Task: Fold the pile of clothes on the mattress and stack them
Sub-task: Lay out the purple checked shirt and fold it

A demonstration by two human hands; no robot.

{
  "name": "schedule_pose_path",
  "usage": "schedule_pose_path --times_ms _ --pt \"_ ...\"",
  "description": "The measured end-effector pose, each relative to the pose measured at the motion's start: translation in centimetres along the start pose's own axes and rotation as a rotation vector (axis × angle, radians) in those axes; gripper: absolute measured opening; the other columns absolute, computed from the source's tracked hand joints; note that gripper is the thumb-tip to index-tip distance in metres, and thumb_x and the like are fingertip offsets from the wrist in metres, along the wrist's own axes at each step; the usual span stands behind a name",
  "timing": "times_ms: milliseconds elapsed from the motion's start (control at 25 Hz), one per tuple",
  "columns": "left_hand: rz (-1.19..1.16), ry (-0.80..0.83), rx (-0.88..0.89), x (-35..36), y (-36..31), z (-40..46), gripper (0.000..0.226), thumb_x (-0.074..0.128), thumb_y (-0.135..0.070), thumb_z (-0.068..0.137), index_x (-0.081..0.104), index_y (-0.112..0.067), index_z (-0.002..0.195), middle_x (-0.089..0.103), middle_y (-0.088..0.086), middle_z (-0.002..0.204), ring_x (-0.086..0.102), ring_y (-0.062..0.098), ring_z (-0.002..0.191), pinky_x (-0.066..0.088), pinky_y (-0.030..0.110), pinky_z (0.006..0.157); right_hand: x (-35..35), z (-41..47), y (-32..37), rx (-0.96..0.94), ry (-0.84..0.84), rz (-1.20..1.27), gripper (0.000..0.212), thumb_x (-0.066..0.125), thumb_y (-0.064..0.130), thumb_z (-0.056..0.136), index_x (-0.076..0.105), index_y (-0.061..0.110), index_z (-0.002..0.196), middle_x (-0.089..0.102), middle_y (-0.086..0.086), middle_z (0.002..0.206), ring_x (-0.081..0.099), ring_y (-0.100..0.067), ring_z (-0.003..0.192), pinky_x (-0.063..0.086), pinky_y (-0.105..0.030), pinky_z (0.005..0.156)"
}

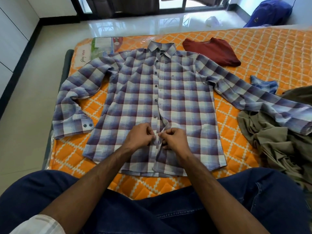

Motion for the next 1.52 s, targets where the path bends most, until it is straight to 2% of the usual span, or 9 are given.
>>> schedule_pose_path --times_ms 80,280,520,680,800,1040,1280,1440,1520 --pt "-0.063 0.017 -0.023 -0.3 0.2 0.0 0.008 0.075 -0.018 0.088 0.067 -0.018 0.091 0.068 -0.006 0.087 0.066 0.011 0.085 0.058 0.031 0.075 0.5 0.2 0.2 -0.001 -0.004 -0.042 0.010 0.069 0.018 0.095 0.073 0.009 0.094 0.071 -0.008 0.081 0.067 -0.014 0.066 0.057 -0.023 0.058" --pt "-0.206 0.027 -0.097 -0.5 0.3 -0.3 0.006 0.072 -0.016 0.091 0.066 -0.016 0.093 0.068 0.001 0.085 0.067 0.015 0.076 0.053 0.024 0.051 1.2 -0.1 0.1 -0.023 -0.026 -0.099 0.010 0.064 0.014 0.098 0.073 0.015 0.093 0.070 -0.003 0.081 0.066 -0.013 0.068 0.056 -0.024 0.061" --pt "-0.198 0.006 -0.096 -0.3 0.1 -0.8 0.006 0.069 -0.016 0.093 0.065 -0.014 0.097 0.061 -0.005 0.086 0.056 0.007 0.078 0.042 0.021 0.060 2.0 -0.6 -0.2 -0.032 -0.069 -0.104 0.009 0.066 0.014 0.096 0.073 0.016 0.102 0.072 0.002 0.093 0.069 -0.013 0.083 0.059 -0.027 0.073" --pt "-0.170 -0.008 -0.082 -0.1 -0.1 -0.9 0.004 0.068 -0.015 0.093 0.065 -0.015 0.096 0.061 -0.007 0.085 0.057 0.010 0.082 0.045 0.022 0.065 2.2 -1.1 -0.2 -0.038 -0.108 -0.087 0.011 0.066 0.016 0.097 0.073 0.013 0.104 0.073 -0.001 0.095 0.071 -0.018 0.090 0.061 -0.036 0.081" --pt "-0.144 -0.024 -0.073 0.1 -0.1 -0.9 0.006 0.068 -0.014 0.093 0.066 -0.014 0.099 0.062 -0.006 0.086 0.061 0.013 0.088 0.051 0.028 0.078 2.3 -1.1 -0.5 -0.023 -0.104 -0.063 0.014 0.064 0.015 0.097 0.072 0.012 0.108 0.072 -0.001 0.099 0.069 -0.016 0.093 0.060 -0.040 0.087" --pt "-0.155 -0.009 -0.077 0.1 -0.1 -0.9 0.008 0.066 -0.013 0.094 0.066 -0.012 0.102 0.063 -0.002 0.093 0.062 0.017 0.094 0.054 0.035 0.089 2.5 -1.8 -0.2 -0.056 -0.153 -0.095 0.016 0.063 0.016 0.099 0.070 0.014 0.113 0.070 0.002 0.105 0.066 -0.008 0.091 0.055 -0.021 0.080" --pt "-0.170 -0.008 -0.076 0.1 -0.1 -0.8 0.006 0.064 -0.012 0.096 0.064 -0.012 0.102 0.062 -0.002 0.093 0.061 0.016 0.093 0.054 0.032 0.086 2.7 -1.9 -0.6 -0.043 -0.133 -0.018 0.015 0.061 0.016 0.100 0.071 0.014 0.112 0.067 0.011 0.095 0.063 -0.001 0.085 0.049 -0.011 0.066" --pt "-0.178 -0.046 -0.077 0.5 0.4 -0.8 0.007 0.064 -0.009 0.095 0.066 -0.011 0.102 0.068 0.004 0.098 0.065 0.017 0.092 0.057 0.032 0.083 2.6 -1.7 -0.8 -0.004 -0.095 0.080 0.014 0.060 0.014 0.100 0.073 0.013 0.105 0.073 -0.001 0.095 0.070 -0.015 0.093 0.060 -0.029 0.084" --pt "-0.216 -0.042 -0.098 0.5 0.5 -0.5 0.006 0.063 -0.013 0.097 0.067 -0.009 0.100 0.069 0.006 0.096 0.066 0.019 0.091 0.057 0.032 0.081 2.5 -1.4 -0.6 -0.005 -0.073 0.026 0.013 0.063 0.013 0.098 0.073 0.012 0.107 0.070 0.004 0.092 0.068 -0.012 0.090 0.059 -0.030 0.086"
Point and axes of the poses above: each hand's wrist, its own z-axis towards the middle knuckle, its own x-axis out of the palm, y = z × x, the point moved 3 cm from there along z, towards the middle knuckle
